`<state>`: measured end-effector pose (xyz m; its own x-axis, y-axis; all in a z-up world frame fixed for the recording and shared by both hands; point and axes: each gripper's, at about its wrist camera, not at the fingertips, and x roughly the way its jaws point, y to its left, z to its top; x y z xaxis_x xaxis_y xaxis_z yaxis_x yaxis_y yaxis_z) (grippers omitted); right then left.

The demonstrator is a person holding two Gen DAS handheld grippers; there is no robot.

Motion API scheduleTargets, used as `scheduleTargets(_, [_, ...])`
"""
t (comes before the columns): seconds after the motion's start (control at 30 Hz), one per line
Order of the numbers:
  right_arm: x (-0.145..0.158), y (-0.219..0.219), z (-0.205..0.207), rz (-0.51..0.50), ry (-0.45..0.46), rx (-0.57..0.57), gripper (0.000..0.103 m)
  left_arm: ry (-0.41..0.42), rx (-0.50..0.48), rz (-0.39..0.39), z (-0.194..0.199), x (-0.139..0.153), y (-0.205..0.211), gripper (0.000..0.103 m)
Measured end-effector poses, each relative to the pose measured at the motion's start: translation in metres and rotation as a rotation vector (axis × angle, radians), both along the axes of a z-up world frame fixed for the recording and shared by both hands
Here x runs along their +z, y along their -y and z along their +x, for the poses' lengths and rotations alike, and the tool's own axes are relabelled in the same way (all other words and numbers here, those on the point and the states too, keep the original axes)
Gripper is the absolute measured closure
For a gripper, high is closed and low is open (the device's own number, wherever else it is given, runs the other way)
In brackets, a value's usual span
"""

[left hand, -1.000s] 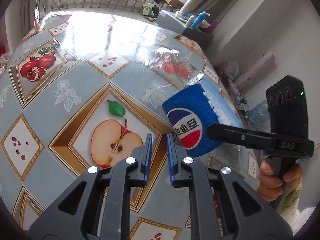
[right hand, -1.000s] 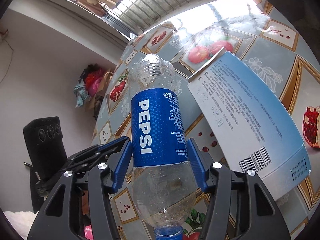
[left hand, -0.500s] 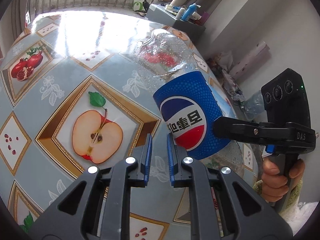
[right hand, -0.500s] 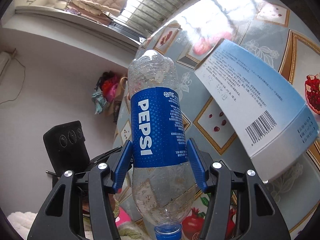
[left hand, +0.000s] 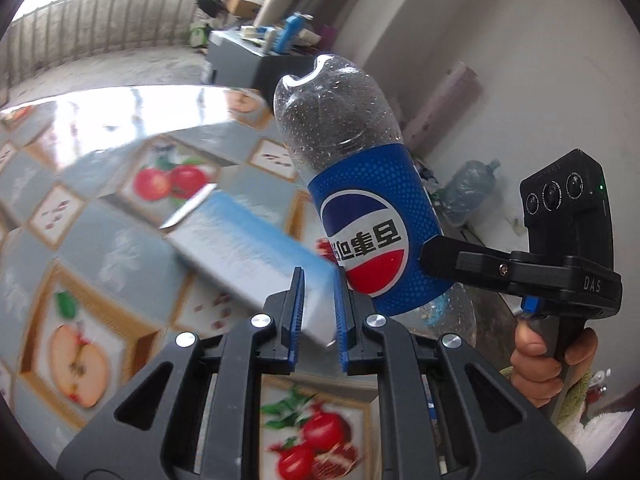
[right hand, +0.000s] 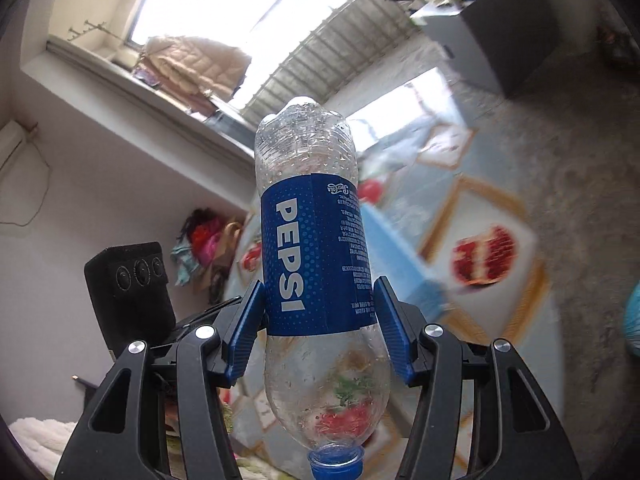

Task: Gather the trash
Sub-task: 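Grasp the blue-white box with the left gripper while the right gripper holds the bottle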

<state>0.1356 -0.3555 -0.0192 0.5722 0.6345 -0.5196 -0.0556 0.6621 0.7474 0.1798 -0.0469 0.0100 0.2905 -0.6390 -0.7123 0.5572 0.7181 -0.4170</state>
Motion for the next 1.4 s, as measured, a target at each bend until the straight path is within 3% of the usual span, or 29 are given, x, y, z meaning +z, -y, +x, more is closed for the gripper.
scheduleTargets(0.1, [-0.005,0.025,0.002,-0.060,-0.035,-0.040,0.048,-0.041,-0.054,-0.016,0.007,-0.012,0.029,0.091])
scheduleTargets(0.17, [-0.015,0.034,0.011,-0.080,-0.068,-0.052,0.048,-0.042,-0.055,-0.007,0.010,-0.020,0.038,0.082])
scheduleTargets(0.27, [-0.036,0.044,0.023,-0.125,-0.129,-0.052,0.048,-0.017,0.012,0.040,0.015,-0.027,0.034,0.070])
scheduleTargets(0.4, [-0.059,0.029,0.040,-0.139,-0.190,0.006,0.048,-0.050,0.124,0.096,0.026,-0.041,-0.002,0.061])
scheduleTargets(0.47, [-0.060,0.014,0.045,-0.132,-0.189,0.052,0.048,-0.071,0.184,0.125,0.031,-0.046,-0.021,0.046])
scheduleTargets(0.53, [-0.058,0.002,0.046,-0.143,-0.182,0.088,0.048,-0.110,0.266,0.158,0.043,-0.055,-0.038,0.038])
scheduleTargets(0.7, [-0.058,-0.022,0.038,-0.115,-0.184,0.153,0.048,-0.149,0.324,0.135,0.059,-0.064,-0.059,0.038])
scheduleTargets(0.8, [-0.059,-0.036,0.028,-0.090,-0.188,0.176,0.048,-0.158,0.293,0.106,0.057,-0.063,-0.060,0.038])
scheduleTargets(1.07, [-0.064,-0.067,-0.023,0.026,-0.197,0.204,0.048,-0.115,0.201,0.164,0.024,-0.052,-0.070,0.036])
scheduleTargets(1.2, [-0.068,-0.053,-0.040,0.010,-0.208,0.111,0.048,-0.096,0.199,0.209,0.011,-0.050,-0.073,0.034])
scheduleTargets(1.4, [-0.066,-0.018,-0.052,-0.016,-0.226,-0.052,0.048,-0.057,0.198,0.233,0.012,-0.050,-0.059,0.019])
